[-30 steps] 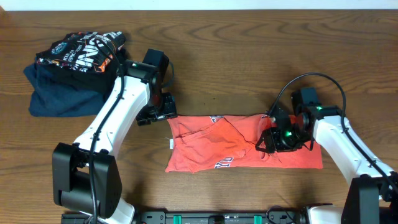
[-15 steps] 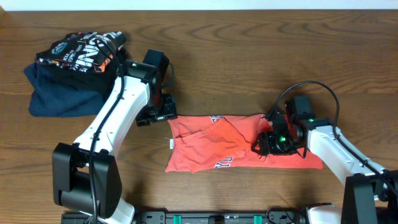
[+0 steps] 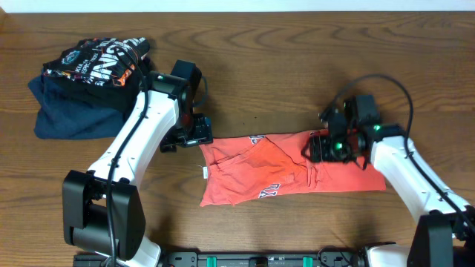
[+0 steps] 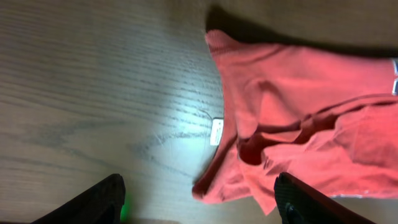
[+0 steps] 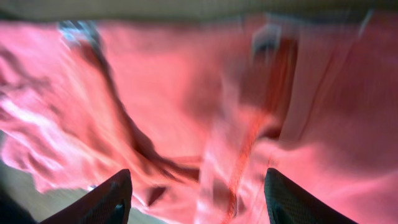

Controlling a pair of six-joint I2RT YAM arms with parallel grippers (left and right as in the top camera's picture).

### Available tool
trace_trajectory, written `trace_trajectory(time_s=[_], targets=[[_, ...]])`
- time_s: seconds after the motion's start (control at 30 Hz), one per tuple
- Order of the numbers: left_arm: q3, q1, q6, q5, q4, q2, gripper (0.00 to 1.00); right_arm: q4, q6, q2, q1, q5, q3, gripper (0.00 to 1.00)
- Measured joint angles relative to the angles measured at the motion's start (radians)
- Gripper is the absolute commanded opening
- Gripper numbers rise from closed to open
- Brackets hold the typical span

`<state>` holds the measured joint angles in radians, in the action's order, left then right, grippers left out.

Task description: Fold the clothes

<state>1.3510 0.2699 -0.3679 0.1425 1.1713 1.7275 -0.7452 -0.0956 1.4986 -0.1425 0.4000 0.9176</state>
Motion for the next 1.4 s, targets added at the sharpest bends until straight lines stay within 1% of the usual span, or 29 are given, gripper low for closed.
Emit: trace_trajectory(time_s=[0.1, 0.2, 0.3, 0.47, 0.57, 0.7, 0.87, 1.17, 1.4], targets=[[0.000, 0.000, 0.010, 0.037, 0.003, 0.000, 0.81, -0.099, 0.025, -0.001, 0.000, -0.031, 0.085, 0.66], [-0.005, 0.000, 0.019, 0.073, -0.007, 0.000, 0.81, -0.197, 0.031, -0.001, 0.001, -0.117, 0.147, 0.67], [-0.032, 0.000, 0.051, 0.101, -0.039, 0.000, 0.81, -0.243, 0.023, -0.001, 0.012, -0.197, 0.172, 0.67], [-0.133, 0.000, 0.114, 0.153, -0.109, 0.000, 0.82, -0.264, 0.008, -0.001, 0.042, -0.261, 0.176, 0.67], [-0.211, 0.000, 0.134, 0.178, -0.187, 0.000, 0.82, -0.271, 0.003, -0.001, 0.051, -0.274, 0.176, 0.67], [-0.320, 0.000, 0.190, 0.284, -0.319, 0.000, 0.82, -0.281, -0.001, -0.001, 0.059, -0.286, 0.176, 0.67], [-0.408, 0.000, 0.221, 0.369, -0.397, 0.000, 0.82, -0.283, -0.005, -0.001, 0.059, -0.289, 0.176, 0.67], [-0.431, 0.000, 0.221, 0.408, -0.428, 0.000, 0.82, -0.283, -0.008, -0.001, 0.059, -0.289, 0.176, 0.67], [-0.431, 0.000, 0.178, 0.427, -0.464, 0.003, 0.82, -0.286, -0.008, -0.001, 0.059, -0.289, 0.176, 0.67]])
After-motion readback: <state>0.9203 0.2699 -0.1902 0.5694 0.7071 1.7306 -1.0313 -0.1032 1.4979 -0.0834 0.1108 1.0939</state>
